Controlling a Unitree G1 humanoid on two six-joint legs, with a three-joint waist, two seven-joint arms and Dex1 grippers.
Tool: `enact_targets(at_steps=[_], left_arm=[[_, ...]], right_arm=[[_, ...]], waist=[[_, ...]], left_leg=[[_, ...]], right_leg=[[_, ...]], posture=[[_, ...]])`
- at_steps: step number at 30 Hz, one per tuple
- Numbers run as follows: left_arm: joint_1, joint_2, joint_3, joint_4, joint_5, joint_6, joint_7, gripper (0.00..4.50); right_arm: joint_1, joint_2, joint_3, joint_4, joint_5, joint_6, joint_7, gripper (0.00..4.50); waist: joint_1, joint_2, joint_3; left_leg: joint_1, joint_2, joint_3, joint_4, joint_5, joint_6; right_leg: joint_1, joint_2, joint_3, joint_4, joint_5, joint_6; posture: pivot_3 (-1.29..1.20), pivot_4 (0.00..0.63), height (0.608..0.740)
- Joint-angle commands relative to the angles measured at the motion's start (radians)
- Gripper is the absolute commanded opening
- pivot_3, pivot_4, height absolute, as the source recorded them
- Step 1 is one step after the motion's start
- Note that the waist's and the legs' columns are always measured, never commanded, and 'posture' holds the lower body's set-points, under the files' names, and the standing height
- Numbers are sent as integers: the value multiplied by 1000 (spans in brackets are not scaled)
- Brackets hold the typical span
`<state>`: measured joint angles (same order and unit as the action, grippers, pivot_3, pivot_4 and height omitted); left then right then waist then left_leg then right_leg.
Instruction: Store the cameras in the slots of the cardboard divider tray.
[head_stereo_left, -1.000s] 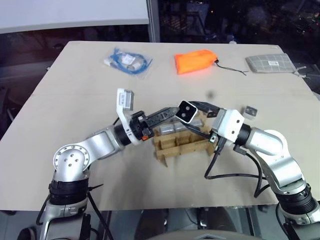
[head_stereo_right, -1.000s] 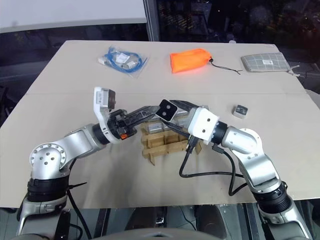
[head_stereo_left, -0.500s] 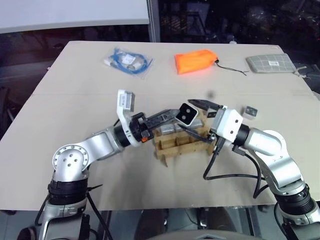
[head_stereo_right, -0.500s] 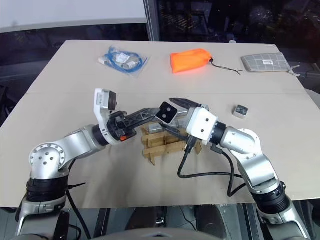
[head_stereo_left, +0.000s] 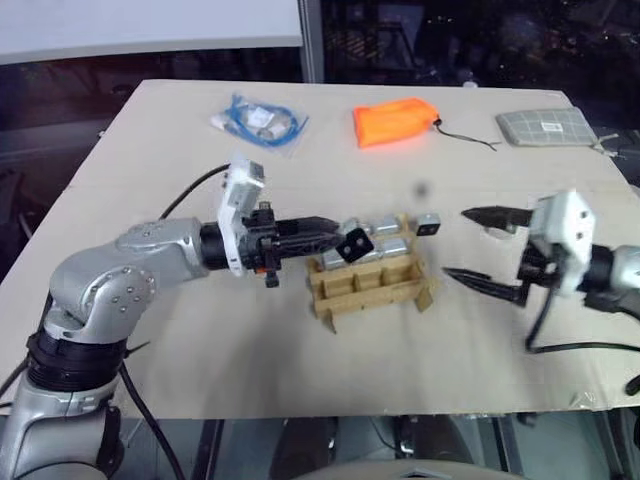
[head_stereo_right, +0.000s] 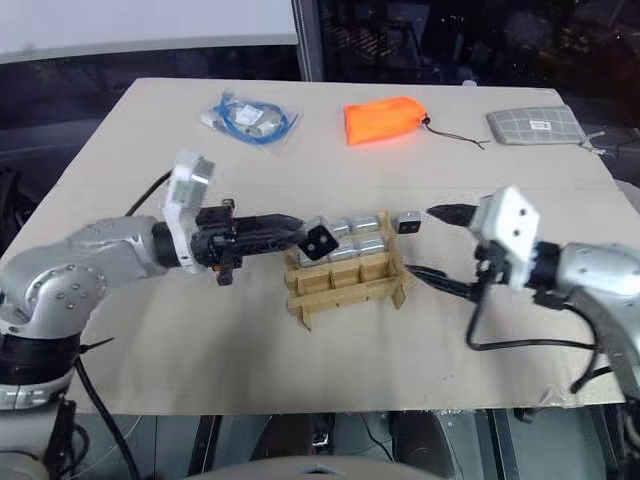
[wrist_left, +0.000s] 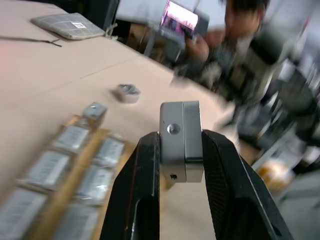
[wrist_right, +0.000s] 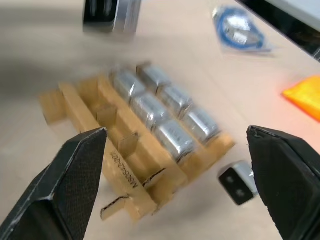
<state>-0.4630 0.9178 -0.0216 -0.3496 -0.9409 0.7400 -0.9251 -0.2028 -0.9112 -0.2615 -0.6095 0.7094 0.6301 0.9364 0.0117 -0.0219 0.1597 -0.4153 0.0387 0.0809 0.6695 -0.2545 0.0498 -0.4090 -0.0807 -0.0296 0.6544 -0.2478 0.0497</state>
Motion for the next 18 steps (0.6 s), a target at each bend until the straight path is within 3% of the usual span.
enact_targets(at_steps=[1, 6, 9, 18], left_arm=[[-46, 64, -81, -17, 218, -155, -150, 625], [-58, 60, -110, -13, 286, -147, -207, 625], [-39, 43, -122, -16, 323, -141, -202, 625], [11, 15, -139, -52, 404, -139, -194, 625]], right_arm=[[26, -131, -122, -49, 149, 117, 96, 4441], [56, -248, -205, -87, 406, 292, 116, 4441], [36, -265, -226, -92, 487, 302, 100, 4441], [-20, -281, -200, -74, 473, 276, 71, 4441]], waist=[[4, 0, 1], [3, 0, 1], [3, 0, 2], [3, -1, 2]], left_leg=[[-1, 0, 0, 0, 0, 0], [-3, 1, 0, 0, -1, 2], [-3, 2, 0, 0, -2, 3], [-3, 2, -1, 0, -2, 3]], right_leg=[[0, 0, 0, -1, 0, 0], [1, -1, 0, -7, 2, 4], [1, -1, -1, -8, 2, 4], [1, 0, -1, -8, 2, 4]], posture=[[0, 150, 740], [0, 150, 740], [0, 150, 740], [0, 150, 740]])
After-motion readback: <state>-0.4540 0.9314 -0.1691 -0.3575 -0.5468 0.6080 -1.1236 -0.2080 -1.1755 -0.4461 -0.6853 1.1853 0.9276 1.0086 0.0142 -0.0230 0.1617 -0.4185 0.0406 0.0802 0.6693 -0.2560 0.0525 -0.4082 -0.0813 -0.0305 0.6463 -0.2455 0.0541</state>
